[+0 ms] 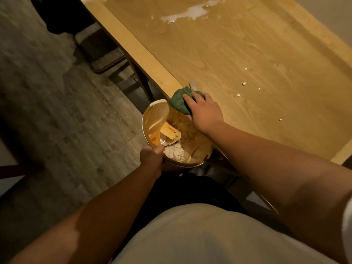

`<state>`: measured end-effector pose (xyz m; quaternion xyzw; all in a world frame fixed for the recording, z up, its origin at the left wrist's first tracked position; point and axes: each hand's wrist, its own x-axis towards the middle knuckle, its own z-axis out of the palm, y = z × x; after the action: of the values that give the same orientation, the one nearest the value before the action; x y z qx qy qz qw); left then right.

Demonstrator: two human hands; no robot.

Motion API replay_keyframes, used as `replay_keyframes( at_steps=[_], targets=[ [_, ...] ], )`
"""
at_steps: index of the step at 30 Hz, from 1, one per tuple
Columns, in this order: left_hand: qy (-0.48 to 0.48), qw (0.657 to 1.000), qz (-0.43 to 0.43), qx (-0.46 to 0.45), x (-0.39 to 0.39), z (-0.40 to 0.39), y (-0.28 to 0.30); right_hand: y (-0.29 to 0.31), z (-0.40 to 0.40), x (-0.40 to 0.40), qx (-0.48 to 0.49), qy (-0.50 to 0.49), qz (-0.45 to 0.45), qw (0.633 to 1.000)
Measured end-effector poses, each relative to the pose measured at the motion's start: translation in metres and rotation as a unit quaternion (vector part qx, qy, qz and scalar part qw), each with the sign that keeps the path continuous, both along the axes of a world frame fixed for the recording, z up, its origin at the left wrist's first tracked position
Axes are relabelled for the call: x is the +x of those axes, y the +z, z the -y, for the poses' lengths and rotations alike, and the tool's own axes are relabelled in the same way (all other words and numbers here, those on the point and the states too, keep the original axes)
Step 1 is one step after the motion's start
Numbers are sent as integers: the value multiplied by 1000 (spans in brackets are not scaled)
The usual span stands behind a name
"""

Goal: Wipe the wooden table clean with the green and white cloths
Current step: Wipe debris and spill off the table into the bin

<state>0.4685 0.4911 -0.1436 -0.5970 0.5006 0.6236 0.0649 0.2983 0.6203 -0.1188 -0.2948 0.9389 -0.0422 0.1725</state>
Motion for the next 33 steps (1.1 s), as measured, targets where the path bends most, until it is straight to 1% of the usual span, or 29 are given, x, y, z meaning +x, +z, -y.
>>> replay_keyframes(
  at_steps=[4,8,11,14,17,19,22,24,26,27,28,30,31,33],
  targets=[
    [6,1000,11,0,-10,-9,1,4,-24,7,9,19,-30,999],
    [1,999,38,-6,-14,-25,-3,12,-33,13,30,43,-23,998],
    [1,999,46,-21,-11,-43,-4,15,-47,15,4,33,6,999],
    [-7,998,53,-19,-6,-60,-6,19,-77,19,-44,0,10,999],
    [-18,999,39,-9,-8,-70,-7,28,-119,20,-101,-56,-10,993],
    [-9,999,35,-8,-10,-73,-9,34,-150,13,-125,-118,-45,984],
    [-9,999,32,-11,-11,-73,-11,41,-198,-5,-140,-242,-87,956],
    [-11,999,31,-7,-11,-73,-11,41,-230,-16,-151,-321,-93,930],
    [-9,999,34,-14,-11,-74,-10,35,-257,-22,-153,-389,-69,906],
    [-10,999,35,-15,-12,-75,-9,29,-267,-22,-135,-408,-42,902],
    [-13,999,36,-13,-13,-75,-8,23,-274,-21,-100,-410,-8,907],
    [-17,999,35,-11,-14,-76,-5,12,-280,-17,-18,-367,57,928],
    [-18,999,34,-11,-15,-75,-5,7,-278,-15,4,-343,71,937],
    [-19,999,35,-6,-14,-75,-5,4,-269,-12,5,-320,78,944]
  ],
)
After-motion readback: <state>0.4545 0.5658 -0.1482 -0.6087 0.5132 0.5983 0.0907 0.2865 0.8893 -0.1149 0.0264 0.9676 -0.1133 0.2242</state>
